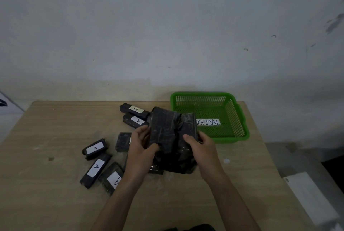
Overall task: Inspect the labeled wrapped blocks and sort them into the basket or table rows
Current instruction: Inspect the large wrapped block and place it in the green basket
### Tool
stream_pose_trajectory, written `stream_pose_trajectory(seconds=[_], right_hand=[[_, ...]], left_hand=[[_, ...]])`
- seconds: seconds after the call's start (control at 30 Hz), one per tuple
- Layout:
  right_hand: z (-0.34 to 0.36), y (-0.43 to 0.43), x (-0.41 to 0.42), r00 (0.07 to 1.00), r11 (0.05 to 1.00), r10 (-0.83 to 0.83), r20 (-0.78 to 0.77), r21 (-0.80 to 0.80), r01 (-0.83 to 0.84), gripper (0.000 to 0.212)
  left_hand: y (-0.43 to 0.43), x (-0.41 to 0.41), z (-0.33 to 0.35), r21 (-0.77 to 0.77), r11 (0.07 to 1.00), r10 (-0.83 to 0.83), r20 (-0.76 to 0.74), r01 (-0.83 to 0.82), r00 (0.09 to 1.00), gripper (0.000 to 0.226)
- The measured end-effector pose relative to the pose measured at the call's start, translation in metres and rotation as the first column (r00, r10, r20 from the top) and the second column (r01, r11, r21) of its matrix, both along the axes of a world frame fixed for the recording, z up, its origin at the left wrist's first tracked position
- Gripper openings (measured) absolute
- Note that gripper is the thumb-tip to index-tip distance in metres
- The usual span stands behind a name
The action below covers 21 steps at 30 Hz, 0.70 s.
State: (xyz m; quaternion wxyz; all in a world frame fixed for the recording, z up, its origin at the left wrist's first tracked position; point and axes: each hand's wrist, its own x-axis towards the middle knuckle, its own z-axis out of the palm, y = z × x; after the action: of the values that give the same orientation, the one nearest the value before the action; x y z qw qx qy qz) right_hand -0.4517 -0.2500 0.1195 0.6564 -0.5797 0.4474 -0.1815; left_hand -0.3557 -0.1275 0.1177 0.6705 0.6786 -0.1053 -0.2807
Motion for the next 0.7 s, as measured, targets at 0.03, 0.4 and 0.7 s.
stream_pose_trajectory(seconds=[0.03, 0.4, 0.7], right_hand=[[-0.002, -0.001, 0.0, 1.0, 1.0, 0.002, -0.007, 0.011, -0.002, 0.021], [-0.014, 0.015, 0.001, 0.99, 0.966, 0.053, -0.132, -0.244, -0.084, 0.043], [-0.015, 0.017, 0.005, 0.983, 0.892, -0.002, -0.181, -0.445, -0.08, 0.034]], left_hand=[[0.0, 0.0, 0.001, 0.011, 1.0, -0.02, 0.024, 0.02, 1.0, 0.055], [-0.006, -0.006, -0.007, 0.145, 0.988, 0.016, 0.254, -0.054, 0.967, 0.048], [-0.014, -0.005, -0.007, 0.32, 0.932, -0.009, 0.494, -0.172, 0.869, 0.058]])
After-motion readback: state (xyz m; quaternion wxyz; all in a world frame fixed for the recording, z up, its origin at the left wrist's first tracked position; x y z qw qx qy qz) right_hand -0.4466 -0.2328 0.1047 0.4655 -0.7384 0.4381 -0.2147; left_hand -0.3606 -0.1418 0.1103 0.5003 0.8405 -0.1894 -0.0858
